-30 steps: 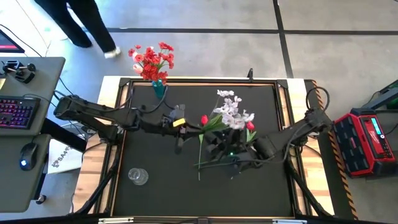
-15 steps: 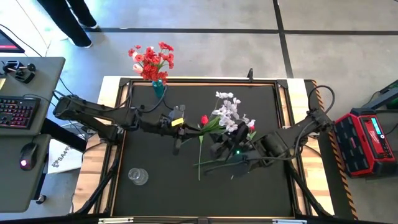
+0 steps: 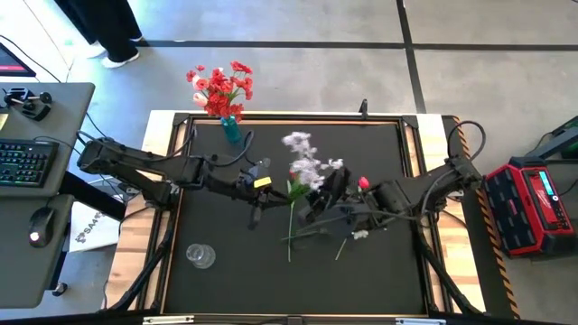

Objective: Sort flowers into vase by color
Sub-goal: Put the right white flowers into the transparent vase

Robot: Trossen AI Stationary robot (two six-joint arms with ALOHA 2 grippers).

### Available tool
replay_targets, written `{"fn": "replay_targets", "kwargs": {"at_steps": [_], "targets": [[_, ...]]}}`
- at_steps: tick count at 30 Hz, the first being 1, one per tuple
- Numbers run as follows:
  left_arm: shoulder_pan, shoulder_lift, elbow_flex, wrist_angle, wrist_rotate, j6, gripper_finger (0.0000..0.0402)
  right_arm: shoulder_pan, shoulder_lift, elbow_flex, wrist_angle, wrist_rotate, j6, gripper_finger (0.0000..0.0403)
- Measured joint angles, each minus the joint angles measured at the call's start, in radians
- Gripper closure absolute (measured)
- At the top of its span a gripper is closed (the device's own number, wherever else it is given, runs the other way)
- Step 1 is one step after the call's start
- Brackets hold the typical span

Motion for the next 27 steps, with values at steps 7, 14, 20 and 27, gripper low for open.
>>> {"fn": "replay_targets", "kwargs": {"at_steps": [7,14,20,27], "targets": [[-0.002,0.000,-0.001,0.001,-0.024,-0.007,0.0338,-0.037,0.000,0.000,0.056,-0.086,-0.087,0.0401],[-0.001,0.001,-0.001,0.016,-0.034,0.005,0.0313,-0.041,0.000,0.000,0.058,-0.152,-0.140,0.0402],[0.013,0.001,-0.001,0.057,-0.038,0.010,0.0317,-0.042,0.000,0.000,0.071,-0.166,-0.190,0.0402],[0.021,0.001,-0.001,0.067,-0.041,0.019,0.0348,-0.041,0.000,0.000,0.078,-0.172,-0.221,0.0403]]}}
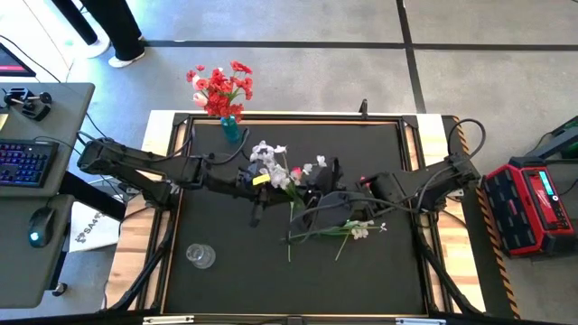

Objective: Sort flowers into vase by color
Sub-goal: Put the right white flowers into the transparent vase

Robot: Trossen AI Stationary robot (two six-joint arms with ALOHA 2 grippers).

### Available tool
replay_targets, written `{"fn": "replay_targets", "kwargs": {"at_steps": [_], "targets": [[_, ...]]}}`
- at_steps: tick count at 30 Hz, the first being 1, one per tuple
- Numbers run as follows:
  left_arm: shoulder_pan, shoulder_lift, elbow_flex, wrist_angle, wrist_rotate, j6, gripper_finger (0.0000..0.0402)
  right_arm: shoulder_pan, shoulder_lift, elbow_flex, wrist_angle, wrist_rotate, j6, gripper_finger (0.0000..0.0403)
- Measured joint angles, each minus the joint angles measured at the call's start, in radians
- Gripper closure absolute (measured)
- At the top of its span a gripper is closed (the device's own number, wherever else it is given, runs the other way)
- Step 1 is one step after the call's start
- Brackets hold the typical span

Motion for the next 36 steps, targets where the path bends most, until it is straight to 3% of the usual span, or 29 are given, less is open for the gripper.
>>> {"fn": "replay_targets", "kwargs": {"at_steps": [5,10,15,22,27,33,36], "targets": [[0.000,0.000,0.000,-0.001,-0.003,0.009,0.0394,0.000,0.000,0.000,0.000,-0.005,-0.001,0.0403],[0.000,0.000,0.000,-0.036,-0.039,0.033,0.0399,-0.012,0.000,0.000,-0.031,-0.011,0.067,0.0391],[0.001,-0.020,0.000,-0.155,-0.084,0.033,0.0401,-0.024,-0.023,0.000,-0.184,-0.053,0.246,0.0335],[-0.042,-0.146,0.000,-0.351,-0.116,0.008,0.0401,-0.026,-0.047,0.000,-0.575,-0.064,0.617,0.0250],[-0.126,-0.292,0.001,-0.558,-0.122,-0.068,0.0401,-0.025,-0.048,-0.018,-0.692,-0.078,0.748,0.0217],[-0.288,-0.443,0.001,-0.770,0.033,-0.074,0.0401,-0.028,-0.048,-0.065,-0.630,-0.094,0.752,0.0208],[-0.377,-0.485,0.001,-0.818,0.033,-0.098,0.0401,-0.035,-0.048,-0.094,-0.592,-0.115,0.749,0.0208]]}}
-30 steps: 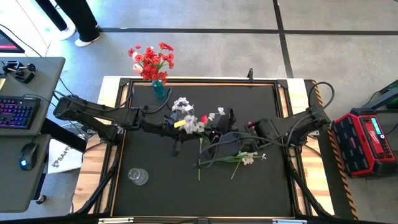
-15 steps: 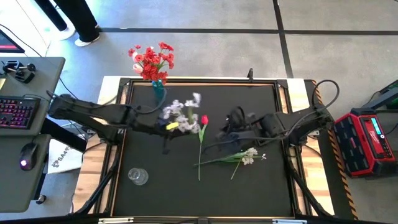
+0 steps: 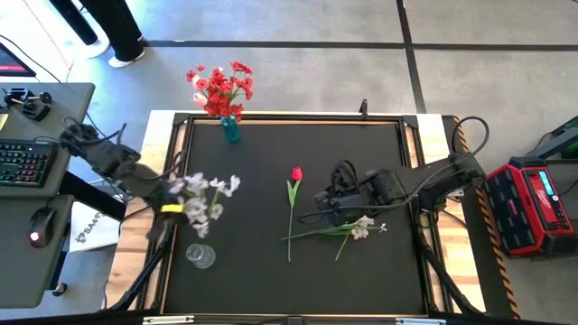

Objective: Sort flowers into vase by color
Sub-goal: Put the right white flowers into the transparent vase

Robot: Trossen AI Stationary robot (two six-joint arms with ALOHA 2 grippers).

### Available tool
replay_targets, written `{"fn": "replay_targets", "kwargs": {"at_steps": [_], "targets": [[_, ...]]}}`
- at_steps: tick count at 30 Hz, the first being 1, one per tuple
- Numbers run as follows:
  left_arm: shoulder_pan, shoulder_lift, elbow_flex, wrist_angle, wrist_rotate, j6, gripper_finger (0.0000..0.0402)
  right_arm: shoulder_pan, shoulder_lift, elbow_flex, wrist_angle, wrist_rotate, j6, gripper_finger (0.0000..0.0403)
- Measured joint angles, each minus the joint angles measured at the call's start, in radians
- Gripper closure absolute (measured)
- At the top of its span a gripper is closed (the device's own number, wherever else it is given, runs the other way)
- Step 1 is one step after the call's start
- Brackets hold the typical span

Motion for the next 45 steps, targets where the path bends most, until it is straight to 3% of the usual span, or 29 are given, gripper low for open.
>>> {"fn": "replay_targets", "kwargs": {"at_steps": [9,18,34,45], "targets": [[-0.154,-0.025,0.000,-0.044,-0.036,0.011,0.0401,-0.011,0.000,-0.090,0.142,-0.068,0.004,0.0208],[-0.185,-0.028,0.000,-0.142,-0.048,0.009,0.0401,-0.013,0.001,-0.128,0.186,-0.125,0.043,0.0208],[-0.189,-0.042,-0.004,-0.261,-0.080,-0.018,0.0401,-0.013,0.005,-0.128,0.245,-0.124,0.054,0.0208],[-0.189,-0.108,-0.185,-0.243,-0.080,-0.128,0.0401,-0.024,0.086,-0.128,0.320,-0.130,0.144,0.0208]]}}
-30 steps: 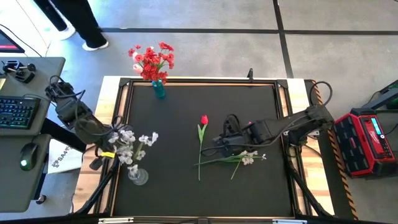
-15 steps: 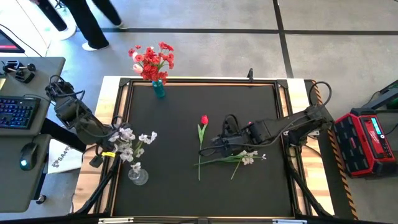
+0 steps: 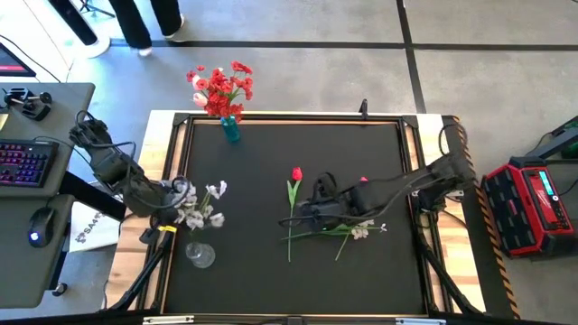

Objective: Sort flowers into vase by color
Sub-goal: Put the right white flowers into the transparent vase

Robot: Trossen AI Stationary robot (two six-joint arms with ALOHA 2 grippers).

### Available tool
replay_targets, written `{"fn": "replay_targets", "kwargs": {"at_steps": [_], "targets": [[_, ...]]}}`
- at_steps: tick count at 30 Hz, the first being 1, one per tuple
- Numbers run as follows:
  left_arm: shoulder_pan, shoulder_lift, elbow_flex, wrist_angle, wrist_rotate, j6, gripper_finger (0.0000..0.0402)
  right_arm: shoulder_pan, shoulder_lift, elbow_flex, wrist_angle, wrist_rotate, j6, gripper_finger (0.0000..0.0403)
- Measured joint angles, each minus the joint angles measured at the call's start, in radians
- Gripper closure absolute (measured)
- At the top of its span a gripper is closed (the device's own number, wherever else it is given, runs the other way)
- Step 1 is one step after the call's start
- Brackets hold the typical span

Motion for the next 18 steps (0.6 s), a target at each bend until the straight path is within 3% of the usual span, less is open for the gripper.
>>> {"fn": "replay_targets", "kwargs": {"at_steps": [7,18], "targets": [[0.000,-0.026,-0.097,0.022,0.013,-0.091,0.0393,-0.042,0.136,0.000,0.079,-0.044,-0.002,0.0208],[0.000,-0.023,-0.116,0.177,0.018,-0.130,0.0295,-0.098,0.297,0.000,0.186,-0.130,-0.058,0.0208]]}}
